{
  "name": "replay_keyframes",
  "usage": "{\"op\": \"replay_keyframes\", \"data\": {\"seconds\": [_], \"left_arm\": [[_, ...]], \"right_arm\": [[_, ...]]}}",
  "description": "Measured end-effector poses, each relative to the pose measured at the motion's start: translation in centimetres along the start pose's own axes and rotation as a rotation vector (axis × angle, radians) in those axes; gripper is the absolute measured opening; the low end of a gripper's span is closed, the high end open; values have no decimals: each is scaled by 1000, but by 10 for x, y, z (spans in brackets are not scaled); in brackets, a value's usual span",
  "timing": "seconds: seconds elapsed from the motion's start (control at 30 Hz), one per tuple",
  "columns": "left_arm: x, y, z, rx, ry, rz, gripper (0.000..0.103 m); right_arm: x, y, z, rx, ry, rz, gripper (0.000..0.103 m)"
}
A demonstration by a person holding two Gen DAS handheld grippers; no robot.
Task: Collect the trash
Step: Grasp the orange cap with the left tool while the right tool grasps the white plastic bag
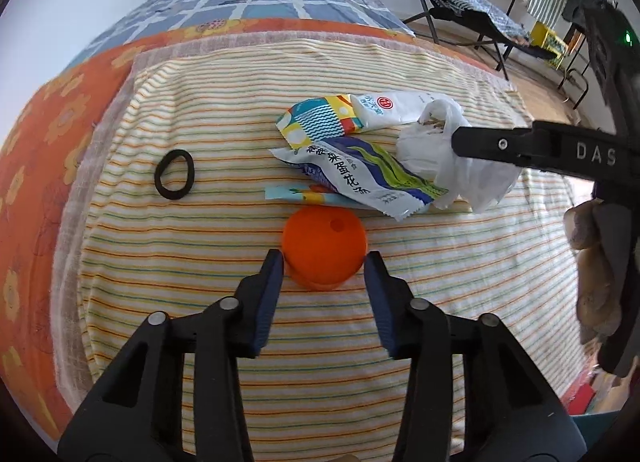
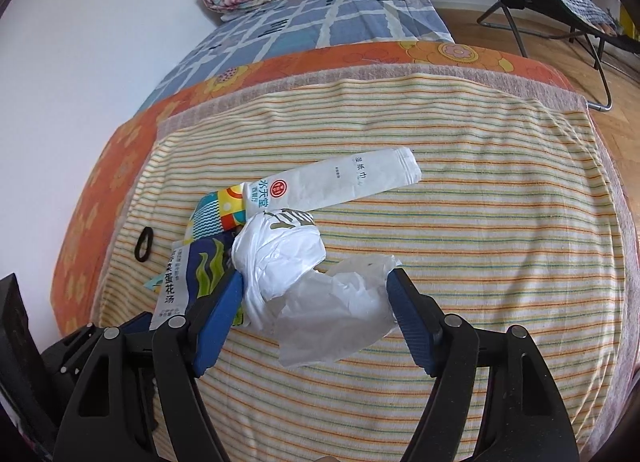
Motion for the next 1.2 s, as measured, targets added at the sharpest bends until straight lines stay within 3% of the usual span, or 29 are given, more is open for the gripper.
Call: {"op": "replay_keyframes", "data": {"seconds": [0.27,0.43,0.53,0.57,0.73,0.8,0.83,0.93,1.1,1.17,1.2], "left_arm": [[7,6,0,-4,-20,-3,41],[11,17,1,-10,-30,-10,41],[14,26,2,-13,-37,-19,41],[15,29,3,-16,-39,-22,40],[20,47,7,-21,-33,-39,39],[22,54,9,-21,-32,-41,15],[24,58,10,-24,-33,-38,8],[29,71,8,1,-49,-58,8],[40,71,13,51,-44,-25,11],[46,69,19,31,-34,-8,37],[47,70,22,26,-35,-20,43]], "right_arm": [[7,-3,12,-31,29,13,75],[10,4,16,-42,45,-3,57],[11,13,19,-45,53,-21,39],[11,15,19,-45,56,-22,22],[15,27,15,-45,51,-33,20],[17,35,11,-42,38,-44,19],[18,39,11,-41,39,-50,19],[21,61,10,-47,45,-80,19],[30,85,11,-35,72,-108,19],[35,90,12,-43,75,-109,19],[37,92,12,-47,77,-109,19]]}}
Point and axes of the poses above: each gripper's, at about its wrist camera, not at the fingertips, and y roughly against the way its jaws point, z to its left, x to its underside, the point moved 9 cm from there along -y, roughly the way its jaws point, and after that the axes turned 5 degrees about y, right-handed, at the moved point
